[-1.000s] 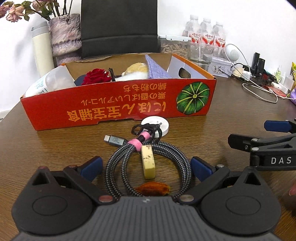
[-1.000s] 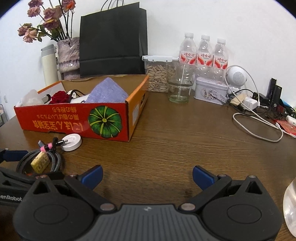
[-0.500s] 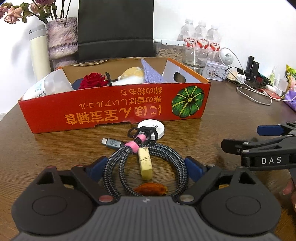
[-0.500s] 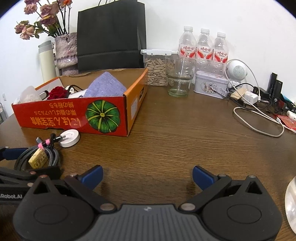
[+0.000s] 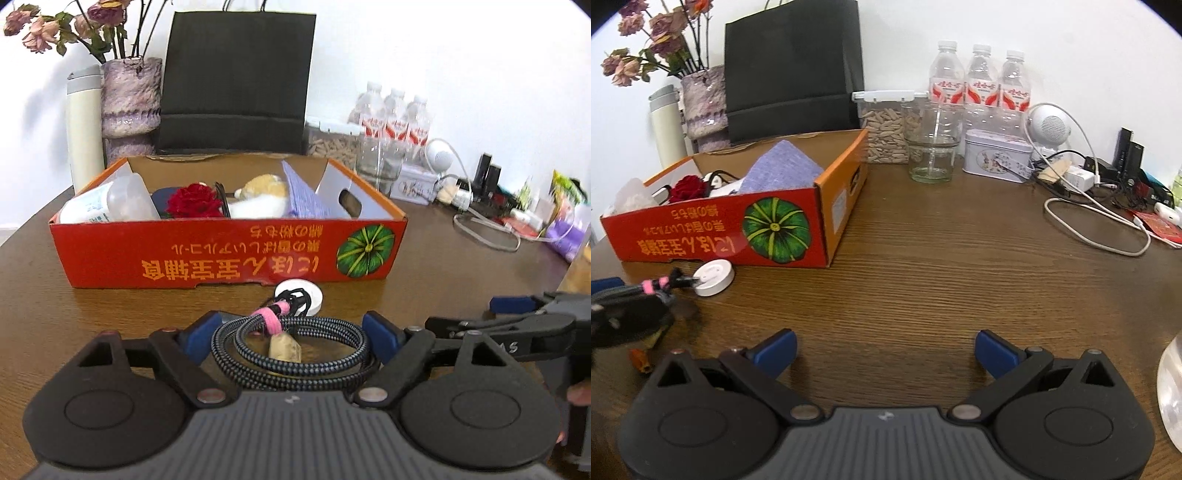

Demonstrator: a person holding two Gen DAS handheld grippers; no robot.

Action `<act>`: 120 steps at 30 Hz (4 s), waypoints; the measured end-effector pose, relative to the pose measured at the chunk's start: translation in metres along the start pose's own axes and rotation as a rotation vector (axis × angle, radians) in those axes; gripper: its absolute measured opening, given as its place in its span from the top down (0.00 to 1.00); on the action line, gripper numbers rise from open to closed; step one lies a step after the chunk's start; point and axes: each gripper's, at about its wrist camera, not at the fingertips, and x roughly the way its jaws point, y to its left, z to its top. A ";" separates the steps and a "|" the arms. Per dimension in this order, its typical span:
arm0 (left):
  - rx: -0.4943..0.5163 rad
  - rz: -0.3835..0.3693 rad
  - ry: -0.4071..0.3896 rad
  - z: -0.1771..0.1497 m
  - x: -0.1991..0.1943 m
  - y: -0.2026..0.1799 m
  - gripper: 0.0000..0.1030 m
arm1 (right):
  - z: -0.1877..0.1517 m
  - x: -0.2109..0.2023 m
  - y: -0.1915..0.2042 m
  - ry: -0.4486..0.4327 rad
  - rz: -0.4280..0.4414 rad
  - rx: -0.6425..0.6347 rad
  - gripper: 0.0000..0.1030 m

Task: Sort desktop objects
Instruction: 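Grasp the braided cable with the left gripper and lift it, then grasp the small orange item with the right gripper while the left gripper holds the cable, then carry the braided cable with the left gripper while the right gripper carries the orange item into the box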

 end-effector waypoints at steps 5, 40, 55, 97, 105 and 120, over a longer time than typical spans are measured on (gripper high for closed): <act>-0.025 -0.024 -0.039 0.005 -0.013 0.011 0.19 | -0.001 0.001 0.004 0.009 -0.019 -0.012 0.00; -0.039 0.020 -0.087 0.001 -0.046 0.121 0.18 | -0.027 -0.039 0.149 -0.032 0.276 -0.228 0.60; 0.004 -0.005 -0.141 -0.001 -0.059 0.108 0.19 | -0.030 -0.057 0.156 -0.108 0.286 -0.252 0.90; 0.016 0.050 -0.267 0.112 0.083 0.073 0.19 | 0.111 0.062 0.098 -0.319 0.139 -0.118 0.90; 0.021 0.073 -0.230 0.108 0.096 0.080 0.19 | 0.107 0.069 0.099 -0.298 0.137 -0.130 0.90; 0.029 0.097 -0.241 0.104 0.094 0.078 0.00 | 0.101 0.066 0.104 -0.304 0.123 -0.155 0.42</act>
